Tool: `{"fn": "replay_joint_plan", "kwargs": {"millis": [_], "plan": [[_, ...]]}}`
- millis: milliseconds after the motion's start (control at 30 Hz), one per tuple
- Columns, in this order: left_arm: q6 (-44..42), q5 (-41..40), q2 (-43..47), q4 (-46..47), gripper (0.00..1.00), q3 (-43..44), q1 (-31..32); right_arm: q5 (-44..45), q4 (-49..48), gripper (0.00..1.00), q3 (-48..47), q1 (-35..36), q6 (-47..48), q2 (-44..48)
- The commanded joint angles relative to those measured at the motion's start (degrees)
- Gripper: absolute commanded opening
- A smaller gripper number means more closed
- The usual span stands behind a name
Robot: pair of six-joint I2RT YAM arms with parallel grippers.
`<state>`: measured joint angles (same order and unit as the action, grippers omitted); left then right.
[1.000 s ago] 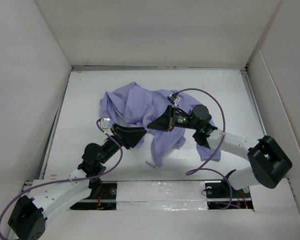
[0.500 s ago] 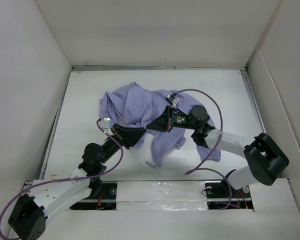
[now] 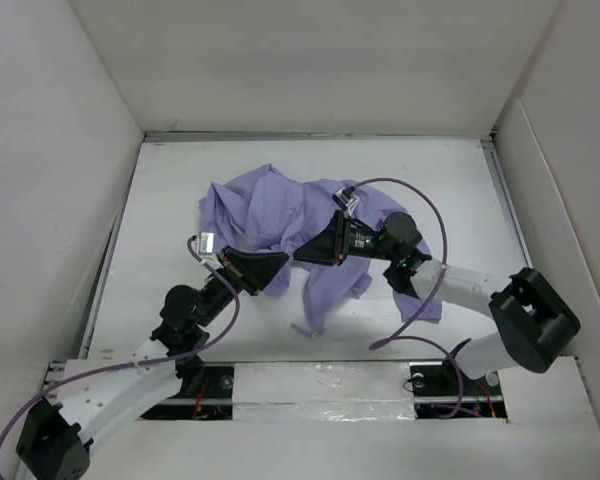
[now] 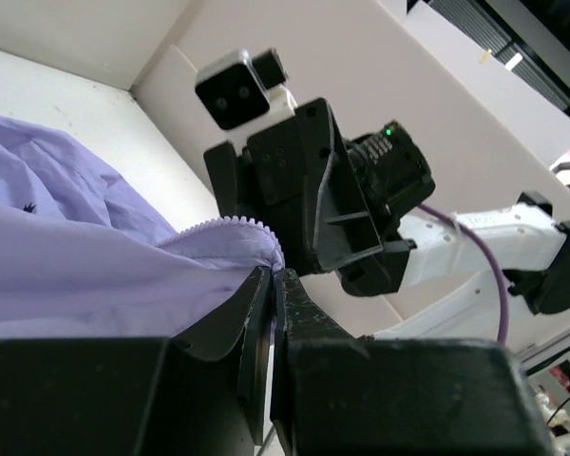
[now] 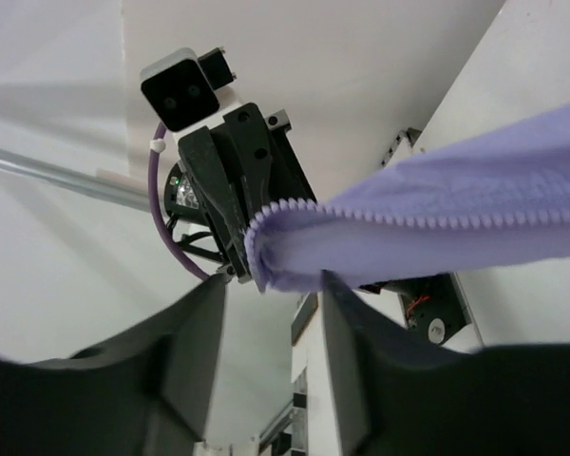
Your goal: Zip up the jacket
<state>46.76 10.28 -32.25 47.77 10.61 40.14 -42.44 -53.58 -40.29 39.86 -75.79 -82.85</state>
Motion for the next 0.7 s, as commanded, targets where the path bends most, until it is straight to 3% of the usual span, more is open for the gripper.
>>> {"fn": "replay_joint_plan", "kwargs": {"millis": [0,100,167,233,267,300,367,467,667], "plan": [[2.5,-2.5,2.5,-3.6,0.0,4.2,0.2,2.3,-2.7,0.55,2.6,-0.7,3.3,3.8],[3.6,-4.0,3.5,-7.3,0.0,5.7,0.2,6.2,0.0,0.68,6.6,-1.3,7.6,7.4],[4.4,-5.4,3.7,-8.2,0.0,6.3,0.2,9.7,3.6,0.64,8.2,-0.7,10.6,9.5],[5.8,-6.8,3.2,-11.5,0.0,7.5,0.2,14.0,8.2,0.46,11.0,1.4,16.7,14.6],[6.2,-7.8,3.1,-12.3,0.0,7.8,0.2,19.8,13.5,0.17,11.9,2.6,18.9,16.7],[6.8,-8.2,2.9,-13.4,0.0,7.9,0.2,23.8,17.2,0.01,12.9,4.2,23.2,18.8],[8.2,-9.7,2.7,-14.5,0.0,8.5,0.2,36.0,29.5,0.0,12.4,10.0,27.4,25.4],[10.4,-12.6,1.9,-17.5,0.0,10.1,-0.3,48.9,38.3,0.01,13.0,16.5,29.3,31.1],[12.8,-14.7,-1.8,-24.5,0.0,14.6,-2.3,49.5,41.2,0.0,16.7,19.4,24.3,32.1]]}}
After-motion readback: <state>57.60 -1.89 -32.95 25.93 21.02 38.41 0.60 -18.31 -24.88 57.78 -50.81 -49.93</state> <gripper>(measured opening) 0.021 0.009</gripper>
